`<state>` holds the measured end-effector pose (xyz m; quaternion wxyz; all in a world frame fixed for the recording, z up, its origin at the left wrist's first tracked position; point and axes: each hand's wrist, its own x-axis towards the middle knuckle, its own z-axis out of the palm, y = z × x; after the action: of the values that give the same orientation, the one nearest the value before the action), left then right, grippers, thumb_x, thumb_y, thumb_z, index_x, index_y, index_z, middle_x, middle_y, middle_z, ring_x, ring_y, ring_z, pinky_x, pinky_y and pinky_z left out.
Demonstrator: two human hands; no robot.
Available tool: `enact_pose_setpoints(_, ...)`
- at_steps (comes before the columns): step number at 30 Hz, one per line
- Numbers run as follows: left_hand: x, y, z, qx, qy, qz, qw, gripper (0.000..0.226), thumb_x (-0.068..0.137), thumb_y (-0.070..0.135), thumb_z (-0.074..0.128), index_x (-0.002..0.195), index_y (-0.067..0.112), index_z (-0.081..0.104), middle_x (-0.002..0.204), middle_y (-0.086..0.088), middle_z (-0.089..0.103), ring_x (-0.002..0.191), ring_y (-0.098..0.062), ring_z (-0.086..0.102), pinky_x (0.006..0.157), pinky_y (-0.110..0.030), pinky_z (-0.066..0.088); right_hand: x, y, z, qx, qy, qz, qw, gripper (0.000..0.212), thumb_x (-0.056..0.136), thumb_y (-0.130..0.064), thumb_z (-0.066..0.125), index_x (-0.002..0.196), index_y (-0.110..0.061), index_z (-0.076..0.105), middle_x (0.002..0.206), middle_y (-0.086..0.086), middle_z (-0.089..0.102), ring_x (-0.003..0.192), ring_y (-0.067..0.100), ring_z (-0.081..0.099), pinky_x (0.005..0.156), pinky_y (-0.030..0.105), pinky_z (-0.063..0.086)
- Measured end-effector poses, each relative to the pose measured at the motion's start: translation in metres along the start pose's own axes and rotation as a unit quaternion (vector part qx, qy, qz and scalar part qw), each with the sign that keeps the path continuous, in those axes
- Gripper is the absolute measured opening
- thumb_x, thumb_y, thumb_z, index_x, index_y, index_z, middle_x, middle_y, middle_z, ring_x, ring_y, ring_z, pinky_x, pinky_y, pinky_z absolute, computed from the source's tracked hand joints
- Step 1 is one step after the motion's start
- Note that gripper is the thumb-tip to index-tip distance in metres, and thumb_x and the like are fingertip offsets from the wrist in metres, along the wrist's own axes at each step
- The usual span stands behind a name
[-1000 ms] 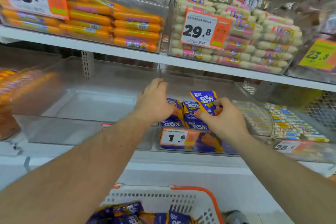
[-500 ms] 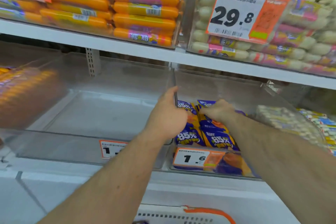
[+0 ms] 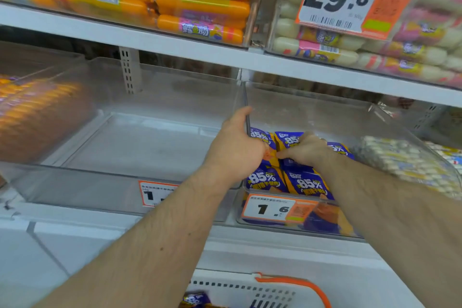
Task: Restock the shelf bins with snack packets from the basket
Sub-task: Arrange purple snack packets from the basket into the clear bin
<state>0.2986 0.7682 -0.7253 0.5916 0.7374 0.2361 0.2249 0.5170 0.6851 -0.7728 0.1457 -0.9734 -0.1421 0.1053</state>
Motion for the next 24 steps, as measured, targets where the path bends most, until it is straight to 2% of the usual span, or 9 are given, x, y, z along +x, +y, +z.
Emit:
enact_pose_setpoints(5, -0.001, 0.0, -0.001, -0.003, 0.0, 0.002, 1.0, 0.077, 0.078, 0.005, 0.053, 0.146, 0.036, 0.033, 0.135, -0.011, 0.054, 0.073, -0.019, 0.067, 0.045, -0.023, 0.045, 0.0, 0.0, 0.0, -0.013, 0.012, 0.0, 1.0, 0.108, 0.046, -0.082, 0.075, 0.128, -0.017, 0.047, 0.13, 0.017, 0.049, 0.118, 0.035, 0.047, 0.095, 0.048, 0.048)
enact_pose_setpoints(7, -0.001, 0.001, -0.001, 0.006, 0.005, 0.002, 1.0, 0.076, 0.08, 0.003, 0.052, 0.146, 0.035, 0.032, 0.136, -0.012, 0.053, 0.07, -0.017, 0.062, 0.041, -0.021, 0.041, 0.001, -0.001, 0.001, -0.017, 0.015, 0.004, 1.0, 0.107, 0.052, -0.081, 0.074, 0.132, -0.017, 0.044, 0.134, 0.017, 0.047, 0.122, 0.035, 0.046, 0.097, 0.049, 0.048)
enact_pose_setpoints(13, -0.001, 0.002, 0.0, 0.008, 0.016, 0.001, 1.0, 0.076, 0.081, 0.004, 0.054, 0.146, 0.037, 0.033, 0.136, -0.014, 0.053, 0.076, -0.022, 0.066, 0.04, -0.019, 0.04, 0.006, 0.0, -0.001, 0.012, -0.004, 0.015, 1.0, 0.105, 0.052, -0.087, 0.065, 0.126, -0.014, 0.049, 0.129, 0.016, 0.052, 0.115, 0.035, 0.051, 0.094, 0.049, 0.049)
enact_pose_setpoints(15, -0.002, 0.003, 0.0, 0.012, 0.021, 0.004, 1.0, 0.075, 0.081, 0.006, 0.054, 0.145, 0.037, 0.034, 0.135, -0.011, 0.054, 0.076, -0.019, 0.066, 0.043, -0.02, 0.044, 0.007, 0.001, -0.003, 0.062, 0.006, 0.009, 0.998, 0.089, 0.068, -0.077, 0.066, 0.126, -0.011, 0.053, 0.129, 0.015, 0.054, 0.113, 0.034, 0.053, 0.092, 0.045, 0.05)
enact_pose_setpoints(17, -0.005, 0.004, 0.001, 0.019, 0.025, 0.009, 0.999, 0.072, 0.083, 0.007, 0.055, 0.146, 0.036, 0.035, 0.135, -0.008, 0.052, 0.075, -0.017, 0.066, 0.044, -0.02, 0.045, 0.007, 0.001, -0.01, 0.141, 0.011, 0.0, 0.99, 0.073, 0.08, -0.06, 0.068, 0.129, -0.009, 0.056, 0.136, 0.015, 0.054, 0.119, 0.034, 0.053, 0.096, 0.044, 0.049)
enact_pose_setpoints(19, -0.009, 0.006, 0.001, 0.059, 0.041, 0.022, 0.997, 0.069, 0.084, 0.013, 0.057, 0.146, 0.034, 0.035, 0.137, -0.005, 0.049, 0.088, -0.022, 0.067, 0.055, -0.026, 0.051, -0.003, 0.0, -0.022, 0.202, 0.006, -0.009, 0.979, 0.062, 0.086, -0.045, 0.07, 0.134, -0.008, 0.055, 0.141, 0.015, 0.053, 0.124, 0.033, 0.052, 0.102, 0.044, 0.046)
enact_pose_setpoints(20, -0.011, 0.008, 0.001, 0.118, 0.058, 0.043, 0.99, 0.066, 0.085, 0.018, 0.058, 0.146, 0.032, 0.037, 0.138, -0.005, 0.048, 0.101, -0.026, 0.064, 0.069, -0.031, 0.054, -0.013, -0.001, -0.03, 0.218, 0.006, -0.018, 0.976, 0.058, 0.087, -0.039, 0.07, 0.134, -0.007, 0.055, 0.139, 0.015, 0.054, 0.123, 0.032, 0.054, 0.103, 0.044, 0.046)
enact_pose_setpoints(22, -0.018, 0.012, 0.001, 0.268, 0.118, 0.114, 0.949, 0.059, 0.086, 0.026, 0.057, 0.142, 0.024, 0.043, 0.139, -0.003, 0.047, 0.117, -0.026, 0.054, 0.095, -0.039, 0.045, -0.042, -0.005, -0.044, 0.222, 0.019, -0.04, 0.974, 0.048, 0.088, -0.033, 0.07, 0.126, -0.005, 0.059, 0.128, 0.015, 0.06, 0.117, 0.032, 0.058, 0.1, 0.042, 0.048)
enact_pose_setpoints(24, -0.03, 0.013, 0.001, 0.323, 0.171, 0.213, 0.906, 0.05, 0.083, 0.028, 0.055, 0.131, 0.018, 0.053, 0.131, -0.001, 0.051, 0.115, -0.024, 0.054, 0.094, -0.039, 0.037, -0.083, -0.008, -0.054, 0.207, 0.075, -0.081, 0.972, 0.024, 0.087, -0.028, 0.068, 0.101, -0.009, 0.068, 0.106, 0.012, 0.068, 0.104, 0.029, 0.063, 0.086, 0.034, 0.051)
